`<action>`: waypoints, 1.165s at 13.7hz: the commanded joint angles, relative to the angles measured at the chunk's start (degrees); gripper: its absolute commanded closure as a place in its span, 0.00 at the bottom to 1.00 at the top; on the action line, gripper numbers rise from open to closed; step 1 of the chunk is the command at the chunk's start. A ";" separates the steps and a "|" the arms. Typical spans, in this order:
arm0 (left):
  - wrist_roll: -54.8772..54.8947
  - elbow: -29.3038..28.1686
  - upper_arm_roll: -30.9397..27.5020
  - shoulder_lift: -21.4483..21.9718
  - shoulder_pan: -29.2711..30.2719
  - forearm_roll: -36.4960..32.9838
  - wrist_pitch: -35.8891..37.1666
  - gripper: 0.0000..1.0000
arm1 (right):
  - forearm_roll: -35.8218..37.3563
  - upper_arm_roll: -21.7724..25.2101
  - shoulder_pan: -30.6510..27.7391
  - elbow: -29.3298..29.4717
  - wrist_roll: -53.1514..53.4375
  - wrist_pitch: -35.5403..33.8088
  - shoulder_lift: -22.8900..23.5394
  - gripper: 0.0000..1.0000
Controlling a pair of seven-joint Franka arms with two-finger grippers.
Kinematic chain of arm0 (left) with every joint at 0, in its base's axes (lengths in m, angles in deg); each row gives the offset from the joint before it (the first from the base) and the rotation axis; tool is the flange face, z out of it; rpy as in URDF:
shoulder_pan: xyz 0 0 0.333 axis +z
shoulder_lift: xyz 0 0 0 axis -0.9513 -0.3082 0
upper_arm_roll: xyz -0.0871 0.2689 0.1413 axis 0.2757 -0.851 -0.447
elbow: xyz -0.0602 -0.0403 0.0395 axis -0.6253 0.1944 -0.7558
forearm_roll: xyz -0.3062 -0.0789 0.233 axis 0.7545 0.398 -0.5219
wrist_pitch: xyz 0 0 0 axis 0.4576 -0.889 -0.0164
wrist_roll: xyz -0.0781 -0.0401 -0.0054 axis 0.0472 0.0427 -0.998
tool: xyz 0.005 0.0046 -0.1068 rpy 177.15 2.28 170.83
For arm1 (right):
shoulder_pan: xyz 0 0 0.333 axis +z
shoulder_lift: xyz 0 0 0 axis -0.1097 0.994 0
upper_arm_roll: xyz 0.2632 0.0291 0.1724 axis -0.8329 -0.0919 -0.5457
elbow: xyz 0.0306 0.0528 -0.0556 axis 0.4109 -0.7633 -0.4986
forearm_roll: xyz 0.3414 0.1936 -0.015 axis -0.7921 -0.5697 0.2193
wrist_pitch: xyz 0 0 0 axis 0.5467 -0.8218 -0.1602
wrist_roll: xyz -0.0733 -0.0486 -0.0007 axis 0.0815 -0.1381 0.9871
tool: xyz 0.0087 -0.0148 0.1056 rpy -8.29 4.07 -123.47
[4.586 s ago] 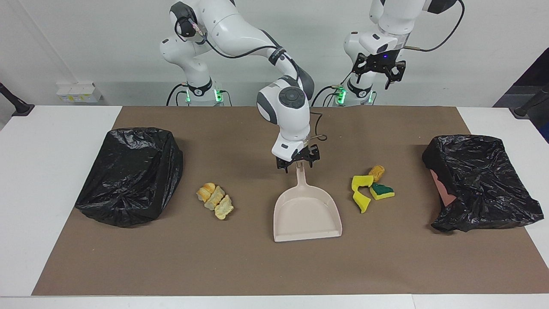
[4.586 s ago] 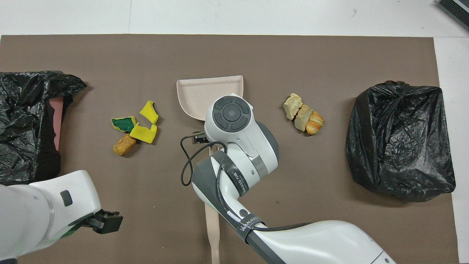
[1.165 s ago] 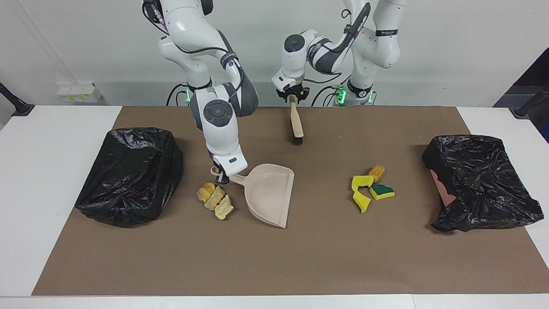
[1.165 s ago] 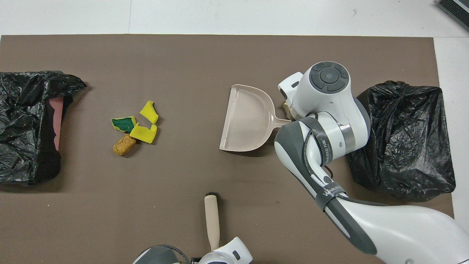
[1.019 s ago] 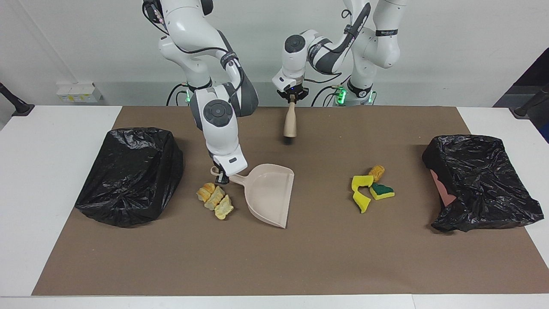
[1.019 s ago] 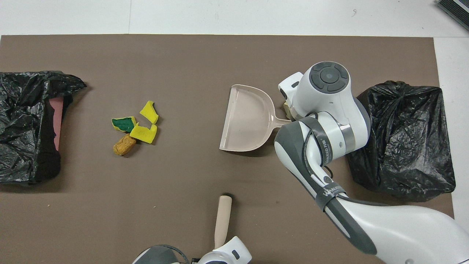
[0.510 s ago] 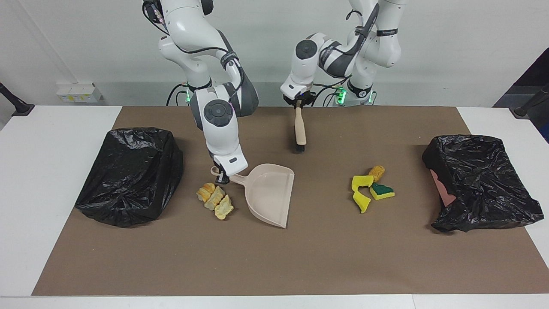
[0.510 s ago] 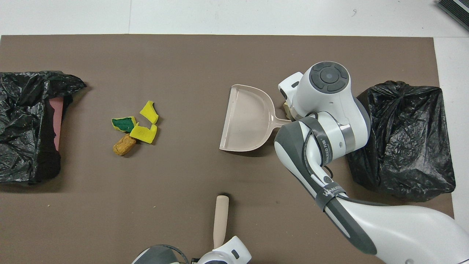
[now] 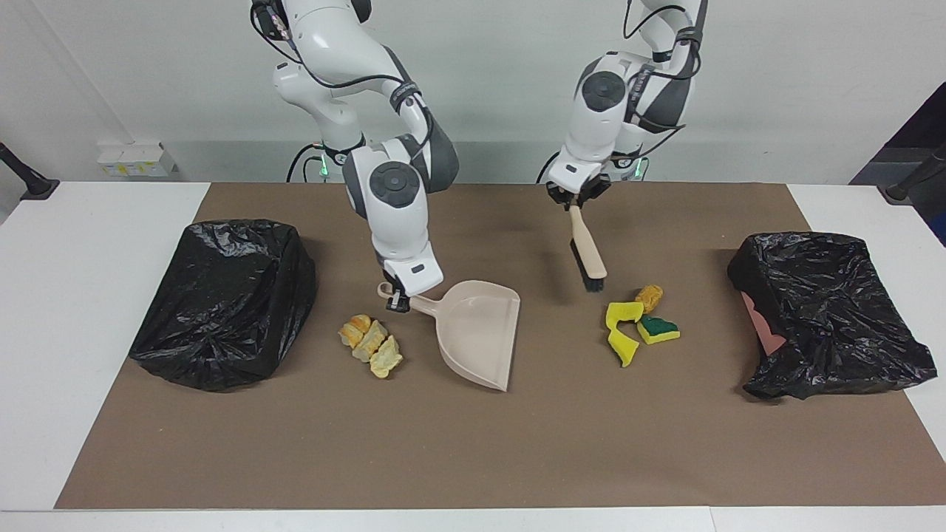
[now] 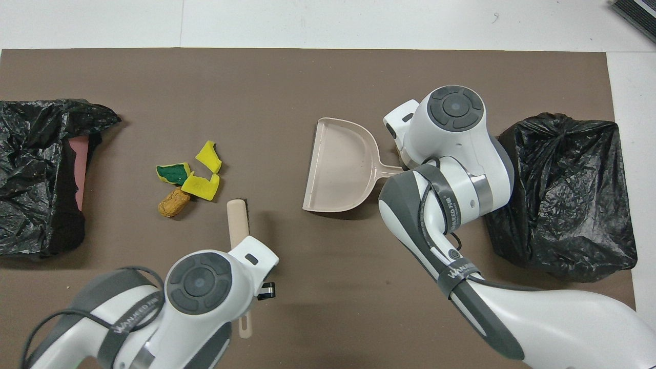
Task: Sweep and dump trash in bin
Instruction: 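Grasp the wooden brush handle with the left gripper and lift it, then sweep the sponges and roll into the dustpan with the left gripper's brush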
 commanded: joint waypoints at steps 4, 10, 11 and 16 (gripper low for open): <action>1.72 0.55 0.66 0.53 11.07 -4.71 2.21 1.00 | -2.36 -3.24 2.05 2.61 8.60 1.88 1.20 1.00; 5.41 1.07 0.66 -5.43 21.80 -6.55 -1.29 1.00 | -5.18 -3.76 5.03 2.70 9.92 3.48 3.12 1.00; 5.50 1.42 0.66 -7.18 23.29 -6.56 -2.61 1.00 | -5.01 -3.76 5.30 3.05 9.49 2.69 4.00 1.00; 8.40 5.20 0.92 -13.79 23.31 -6.12 -5.25 1.00 | -5.27 -3.85 6.27 5.77 9.31 -3.46 4.45 1.00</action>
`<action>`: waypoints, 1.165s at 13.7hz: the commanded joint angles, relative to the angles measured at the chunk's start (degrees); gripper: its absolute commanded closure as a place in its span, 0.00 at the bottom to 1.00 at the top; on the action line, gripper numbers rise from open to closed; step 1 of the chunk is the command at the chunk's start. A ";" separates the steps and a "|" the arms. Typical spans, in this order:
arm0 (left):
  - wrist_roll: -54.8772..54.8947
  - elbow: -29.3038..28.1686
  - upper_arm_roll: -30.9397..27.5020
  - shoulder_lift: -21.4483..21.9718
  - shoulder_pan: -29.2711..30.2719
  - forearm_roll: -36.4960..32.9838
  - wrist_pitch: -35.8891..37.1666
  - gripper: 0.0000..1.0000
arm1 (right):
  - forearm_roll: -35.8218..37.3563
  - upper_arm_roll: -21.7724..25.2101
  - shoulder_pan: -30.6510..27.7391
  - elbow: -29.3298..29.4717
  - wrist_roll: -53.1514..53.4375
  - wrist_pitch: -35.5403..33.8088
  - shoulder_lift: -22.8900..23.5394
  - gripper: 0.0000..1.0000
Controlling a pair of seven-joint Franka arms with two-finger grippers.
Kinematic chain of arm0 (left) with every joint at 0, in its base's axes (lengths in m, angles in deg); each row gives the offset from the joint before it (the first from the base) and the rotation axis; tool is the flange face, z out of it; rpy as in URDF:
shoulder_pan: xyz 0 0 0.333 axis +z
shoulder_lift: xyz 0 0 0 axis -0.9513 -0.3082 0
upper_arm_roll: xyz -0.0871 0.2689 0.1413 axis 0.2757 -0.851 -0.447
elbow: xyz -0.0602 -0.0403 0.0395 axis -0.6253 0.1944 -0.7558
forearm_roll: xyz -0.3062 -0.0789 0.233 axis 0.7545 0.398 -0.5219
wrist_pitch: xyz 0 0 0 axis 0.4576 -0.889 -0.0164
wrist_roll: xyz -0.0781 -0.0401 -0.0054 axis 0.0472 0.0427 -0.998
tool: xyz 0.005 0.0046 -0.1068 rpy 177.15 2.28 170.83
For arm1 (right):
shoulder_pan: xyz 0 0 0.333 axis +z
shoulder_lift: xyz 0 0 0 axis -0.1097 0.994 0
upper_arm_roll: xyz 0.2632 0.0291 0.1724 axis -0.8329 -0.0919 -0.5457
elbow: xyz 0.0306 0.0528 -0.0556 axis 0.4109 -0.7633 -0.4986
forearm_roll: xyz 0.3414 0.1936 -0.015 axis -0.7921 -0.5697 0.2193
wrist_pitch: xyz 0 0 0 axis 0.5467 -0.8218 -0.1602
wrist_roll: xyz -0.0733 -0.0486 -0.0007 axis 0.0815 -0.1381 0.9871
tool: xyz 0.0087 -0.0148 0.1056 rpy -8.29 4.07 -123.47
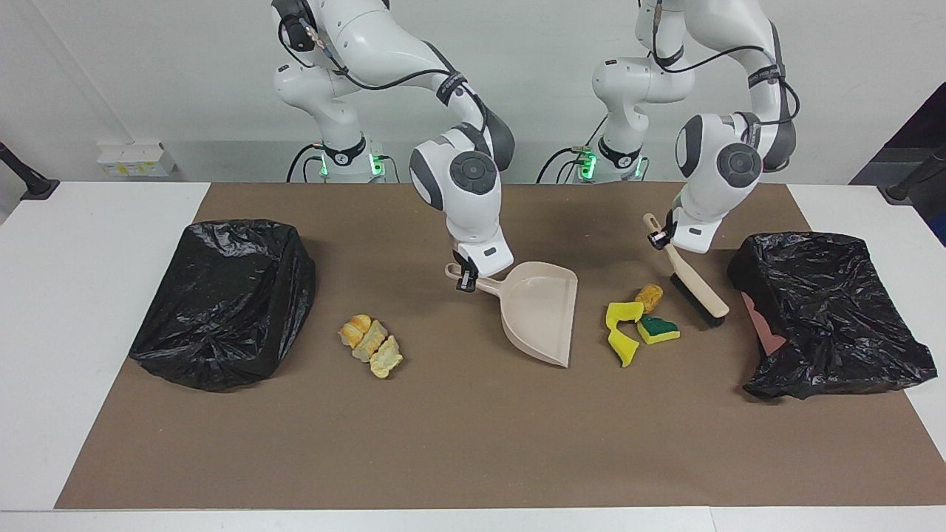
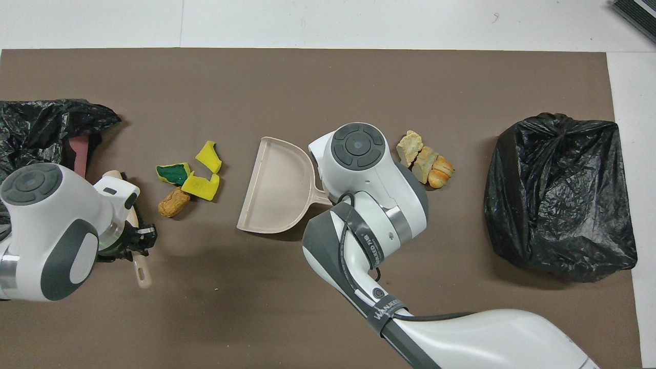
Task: Sweep and dump trash in bin
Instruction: 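Sweep the sponges and roll into the dustpan with the left gripper's brush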
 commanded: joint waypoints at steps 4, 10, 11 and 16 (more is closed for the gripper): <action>5.14 4.03 1.16 -3.56 -0.39 -0.14 -1.62 1.00 | -0.85 -0.58 -0.09 1.99 1.79 -1.40 0.55 1.00; 12.10 5.71 1.43 -7.52 -8.55 4.06 -4.79 1.00 | -0.15 -0.50 -0.88 -0.20 5.84 -2.45 0.02 1.00; 12.01 5.10 1.51 -7.17 -9.96 4.60 -5.31 1.00 | 0.20 -0.50 -0.89 -0.82 5.92 -2.45 -0.24 1.00; 13.24 5.79 1.60 -6.99 -20.95 11.26 -9.97 1.00 | 0.56 -0.41 -0.89 -1.52 5.92 -3.86 -0.86 1.00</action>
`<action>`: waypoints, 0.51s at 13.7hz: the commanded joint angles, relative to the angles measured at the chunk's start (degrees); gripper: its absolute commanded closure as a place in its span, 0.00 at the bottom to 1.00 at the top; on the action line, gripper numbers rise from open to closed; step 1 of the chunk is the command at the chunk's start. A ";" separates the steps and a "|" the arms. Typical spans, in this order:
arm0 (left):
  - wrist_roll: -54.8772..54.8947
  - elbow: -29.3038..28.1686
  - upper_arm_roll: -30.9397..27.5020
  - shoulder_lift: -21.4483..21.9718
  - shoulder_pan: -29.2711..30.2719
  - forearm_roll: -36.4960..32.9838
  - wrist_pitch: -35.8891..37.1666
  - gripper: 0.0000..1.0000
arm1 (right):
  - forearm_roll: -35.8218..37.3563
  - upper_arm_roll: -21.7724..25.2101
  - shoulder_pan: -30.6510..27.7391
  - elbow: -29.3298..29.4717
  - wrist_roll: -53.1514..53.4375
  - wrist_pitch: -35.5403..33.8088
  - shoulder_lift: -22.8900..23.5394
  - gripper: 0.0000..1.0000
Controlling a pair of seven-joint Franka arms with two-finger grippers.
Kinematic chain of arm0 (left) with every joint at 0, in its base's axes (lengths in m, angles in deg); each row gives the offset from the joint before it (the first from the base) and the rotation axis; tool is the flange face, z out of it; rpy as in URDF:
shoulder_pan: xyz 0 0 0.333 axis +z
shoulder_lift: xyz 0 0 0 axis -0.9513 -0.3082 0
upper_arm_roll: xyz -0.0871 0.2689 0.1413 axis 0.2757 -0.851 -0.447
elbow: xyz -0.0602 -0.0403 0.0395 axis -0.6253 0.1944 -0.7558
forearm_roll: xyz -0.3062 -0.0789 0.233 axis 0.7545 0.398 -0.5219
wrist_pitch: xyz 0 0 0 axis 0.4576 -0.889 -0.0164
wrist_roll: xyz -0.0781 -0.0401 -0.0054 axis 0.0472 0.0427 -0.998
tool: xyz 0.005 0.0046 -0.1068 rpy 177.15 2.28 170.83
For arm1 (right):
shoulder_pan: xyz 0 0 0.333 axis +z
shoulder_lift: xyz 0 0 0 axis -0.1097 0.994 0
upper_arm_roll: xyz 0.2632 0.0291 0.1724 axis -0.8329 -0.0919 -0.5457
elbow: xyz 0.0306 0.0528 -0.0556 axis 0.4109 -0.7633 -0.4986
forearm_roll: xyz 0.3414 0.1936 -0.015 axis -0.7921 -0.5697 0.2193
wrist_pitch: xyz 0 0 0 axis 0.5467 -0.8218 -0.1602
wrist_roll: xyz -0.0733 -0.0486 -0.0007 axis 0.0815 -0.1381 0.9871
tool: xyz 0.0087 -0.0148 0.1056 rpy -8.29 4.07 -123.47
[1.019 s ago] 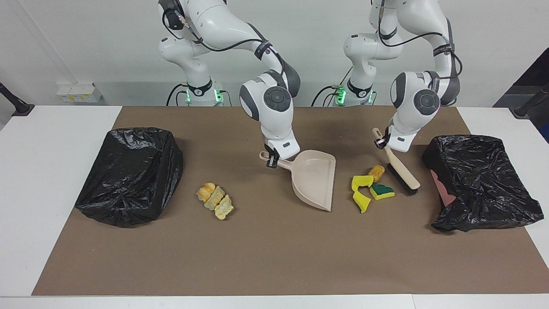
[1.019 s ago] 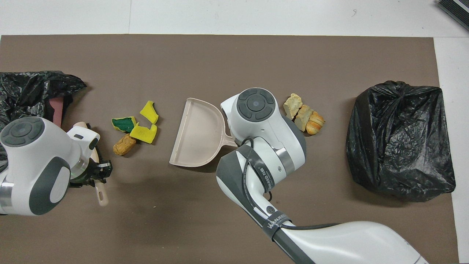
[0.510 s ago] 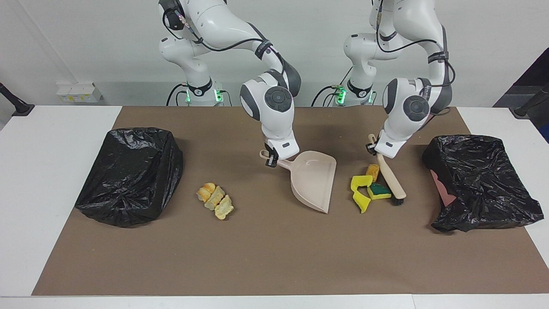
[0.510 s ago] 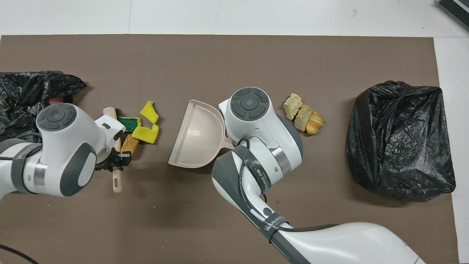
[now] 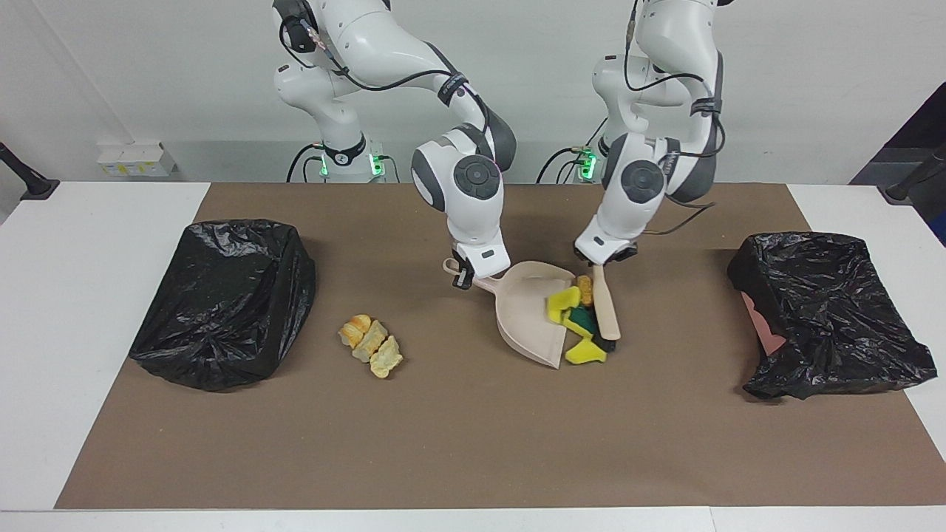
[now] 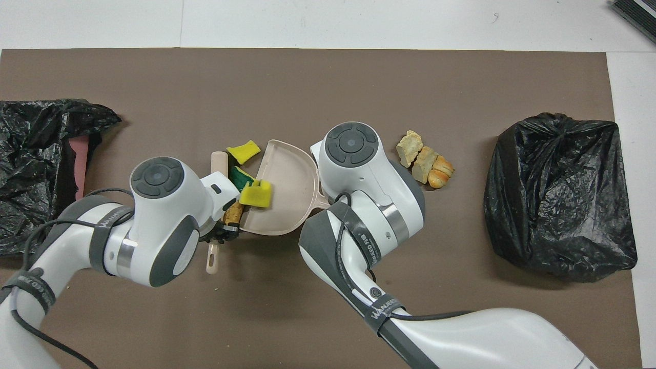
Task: Sweep and dump trash in bin
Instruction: 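Sweep the sponges and roll into the dustpan with the left gripper's brush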
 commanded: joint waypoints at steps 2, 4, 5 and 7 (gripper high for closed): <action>1.63 3.83 -0.89 -1.48 -3.83 7.47 -0.86 1.00 | 0.62 -0.58 -0.66 -1.72 1.23 -1.23 -1.36 1.00; 2.15 5.60 -1.15 -0.96 -3.13 7.48 1.78 1.00 | 0.62 -0.58 -0.66 -1.72 1.23 -1.15 -1.36 1.00; 2.85 7.00 -1.33 -0.79 -2.52 7.48 3.18 1.00 | 0.62 -0.58 -0.66 -1.72 1.23 -1.06 -1.36 1.00; 4.52 12.70 -1.24 -1.48 1.60 7.66 9.84 1.00 | 0.62 -0.58 -0.66 -1.72 1.32 -1.15 -1.36 1.00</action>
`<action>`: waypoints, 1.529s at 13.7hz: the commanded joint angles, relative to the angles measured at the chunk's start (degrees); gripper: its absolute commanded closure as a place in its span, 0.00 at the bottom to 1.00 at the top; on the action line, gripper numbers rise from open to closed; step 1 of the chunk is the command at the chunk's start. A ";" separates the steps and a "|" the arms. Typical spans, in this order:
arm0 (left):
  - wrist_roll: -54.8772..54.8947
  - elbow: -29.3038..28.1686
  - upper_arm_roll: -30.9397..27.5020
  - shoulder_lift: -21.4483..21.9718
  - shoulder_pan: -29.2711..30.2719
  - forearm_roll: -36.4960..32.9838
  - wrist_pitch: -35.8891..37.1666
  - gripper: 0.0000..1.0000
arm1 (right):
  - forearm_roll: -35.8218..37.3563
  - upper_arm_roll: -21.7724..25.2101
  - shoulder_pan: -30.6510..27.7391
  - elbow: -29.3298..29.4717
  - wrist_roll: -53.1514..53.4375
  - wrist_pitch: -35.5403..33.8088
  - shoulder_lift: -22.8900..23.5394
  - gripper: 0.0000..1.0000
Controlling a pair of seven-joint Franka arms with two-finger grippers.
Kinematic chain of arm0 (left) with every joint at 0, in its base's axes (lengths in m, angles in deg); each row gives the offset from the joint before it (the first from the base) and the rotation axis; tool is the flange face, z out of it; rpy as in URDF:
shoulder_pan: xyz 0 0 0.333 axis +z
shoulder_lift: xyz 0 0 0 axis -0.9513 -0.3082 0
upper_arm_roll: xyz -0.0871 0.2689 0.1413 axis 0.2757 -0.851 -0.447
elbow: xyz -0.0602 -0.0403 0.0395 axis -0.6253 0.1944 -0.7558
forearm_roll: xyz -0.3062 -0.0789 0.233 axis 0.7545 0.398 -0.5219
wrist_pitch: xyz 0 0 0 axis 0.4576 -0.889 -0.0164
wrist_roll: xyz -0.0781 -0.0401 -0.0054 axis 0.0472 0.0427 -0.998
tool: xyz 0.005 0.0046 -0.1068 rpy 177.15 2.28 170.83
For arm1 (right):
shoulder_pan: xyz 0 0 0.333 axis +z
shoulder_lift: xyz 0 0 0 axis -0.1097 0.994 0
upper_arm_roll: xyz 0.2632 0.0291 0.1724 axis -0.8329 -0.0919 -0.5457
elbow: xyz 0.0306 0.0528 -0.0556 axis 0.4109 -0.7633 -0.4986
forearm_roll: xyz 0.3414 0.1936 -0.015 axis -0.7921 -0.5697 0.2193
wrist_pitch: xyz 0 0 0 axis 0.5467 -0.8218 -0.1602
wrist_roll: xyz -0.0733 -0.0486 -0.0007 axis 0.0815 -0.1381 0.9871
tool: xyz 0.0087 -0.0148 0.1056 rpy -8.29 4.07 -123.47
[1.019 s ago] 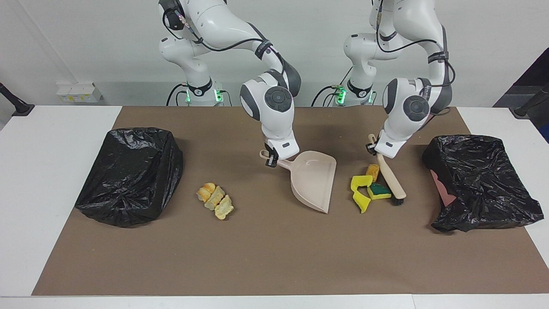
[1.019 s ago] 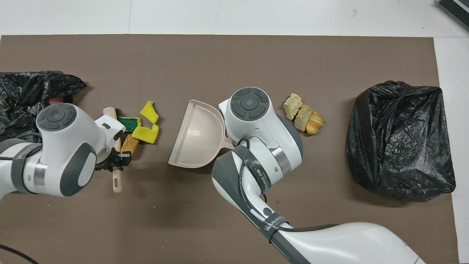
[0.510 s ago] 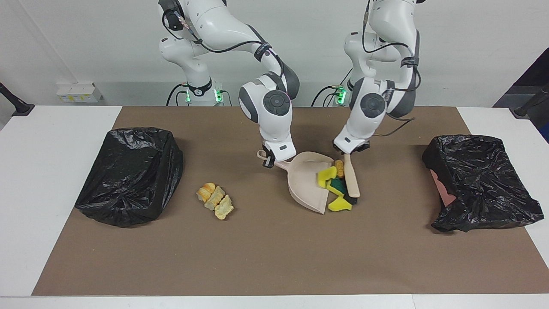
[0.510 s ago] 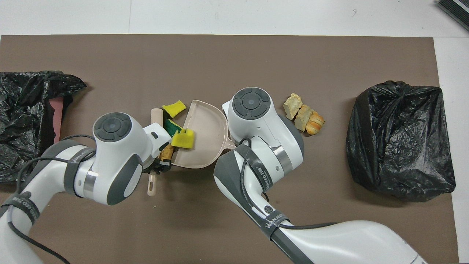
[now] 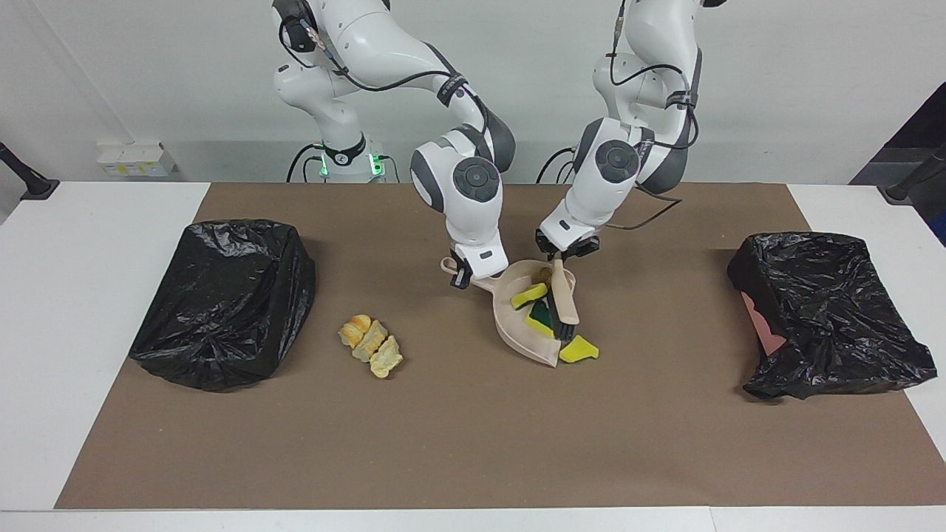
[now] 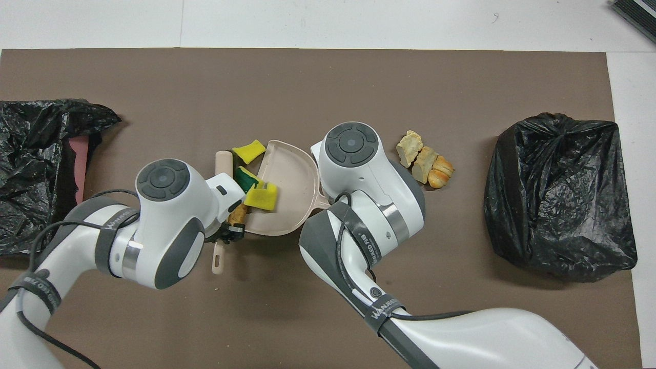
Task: Sweep and dump trash in bin
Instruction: 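Sweep the sponges and roll into the dustpan with the left gripper's brush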
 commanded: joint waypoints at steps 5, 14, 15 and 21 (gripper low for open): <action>10.72 17.40 -0.07 -8.40 8.62 -9.32 18.02 1.00 | 0.61 -0.66 -0.54 -1.26 1.67 -0.79 -1.22 1.00; 19.78 20.85 -0.15 -16.50 12.15 -16.64 17.41 1.00 | 0.60 -0.66 -0.28 -1.35 2.46 -0.44 -1.31 1.00; 19.78 20.49 -0.15 -17.03 11.79 -16.73 17.41 1.00 | 0.61 -0.66 -0.19 -1.35 2.54 -0.35 -1.31 1.00; 22.51 15.05 1.25 -14.58 8.29 -15.50 21.10 1.00 | 0.61 -0.66 0.07 -1.35 3.51 -0.27 -1.39 1.00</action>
